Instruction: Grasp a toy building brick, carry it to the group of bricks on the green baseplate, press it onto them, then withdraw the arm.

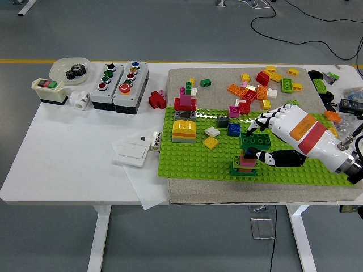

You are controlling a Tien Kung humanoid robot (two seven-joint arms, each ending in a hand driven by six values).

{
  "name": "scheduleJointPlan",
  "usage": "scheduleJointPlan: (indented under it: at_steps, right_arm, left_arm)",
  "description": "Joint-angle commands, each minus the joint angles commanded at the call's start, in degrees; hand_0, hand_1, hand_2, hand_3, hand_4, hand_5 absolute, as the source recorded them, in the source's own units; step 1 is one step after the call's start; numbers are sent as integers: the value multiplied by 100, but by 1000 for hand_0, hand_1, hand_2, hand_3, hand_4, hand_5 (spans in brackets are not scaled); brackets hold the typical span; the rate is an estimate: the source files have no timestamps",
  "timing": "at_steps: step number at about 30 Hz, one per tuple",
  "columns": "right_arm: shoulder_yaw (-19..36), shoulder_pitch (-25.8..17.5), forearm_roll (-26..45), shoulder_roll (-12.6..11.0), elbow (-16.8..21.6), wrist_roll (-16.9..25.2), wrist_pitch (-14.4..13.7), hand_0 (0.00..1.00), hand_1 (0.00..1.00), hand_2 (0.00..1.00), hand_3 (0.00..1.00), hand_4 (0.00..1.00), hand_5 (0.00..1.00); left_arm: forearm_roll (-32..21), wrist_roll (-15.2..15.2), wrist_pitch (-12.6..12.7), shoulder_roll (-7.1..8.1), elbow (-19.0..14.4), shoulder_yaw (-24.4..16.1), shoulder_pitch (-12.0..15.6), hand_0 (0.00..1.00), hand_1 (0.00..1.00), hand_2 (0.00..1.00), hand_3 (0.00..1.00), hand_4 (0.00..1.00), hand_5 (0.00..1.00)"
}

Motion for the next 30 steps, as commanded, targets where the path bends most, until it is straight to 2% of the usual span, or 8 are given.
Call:
scheduleJointPlan:
  at_steps: [4, 5, 10, 11, 16, 17, 22, 30]
  right_arm:
    - [79, 18, 165, 19, -55, -55, -36, 346, 469, 534, 537, 700, 363]
    - [97, 31, 266, 28, -93, -95, -52, 440, 561, 609, 556, 732, 377]
    - [103, 152, 1361, 89, -258, -413, -29, 440, 561, 609, 556, 732, 377]
    - [104, 184, 1622, 98, -273, -481, -2, 648, 692, 750, 679, 851, 522]
    - [201, 456, 2784, 145, -410, -691, 232, 648, 692, 750, 679, 851, 522]
    - [258, 541, 3045, 158, -497, -732, 303, 792, 780, 828, 838, 944, 661]
    - [480, 799, 4236, 206, -988, -770, 415, 792, 780, 828, 838, 944, 661]
    - [657, 987, 6173, 281, -1782, -947, 640, 840, 807, 851, 861, 994, 753]
  left_arm:
    - [9, 3, 9, -2, 1, -4, 16, 376, 514, 616, 775, 785, 904]
    - [8, 2, 13, -3, 1, -2, 21, 376, 514, 616, 775, 785, 905]
    - [-13, -8, 27, -6, 0, 14, 35, 376, 514, 616, 775, 785, 905]
    - [-20, -11, 30, -6, 1, 20, 36, 376, 514, 616, 776, 784, 908]
    - [-65, -27, 38, -3, 8, 53, 45, 376, 514, 616, 776, 784, 908]
    - [-78, -29, 37, -1, 11, 63, 47, 376, 514, 616, 775, 785, 909]
    - [-137, -40, 38, 4, 21, 105, 64, 376, 514, 616, 775, 785, 909]
    - [-170, -41, 73, -11, 23, 112, 82, 376, 514, 616, 775, 785, 910]
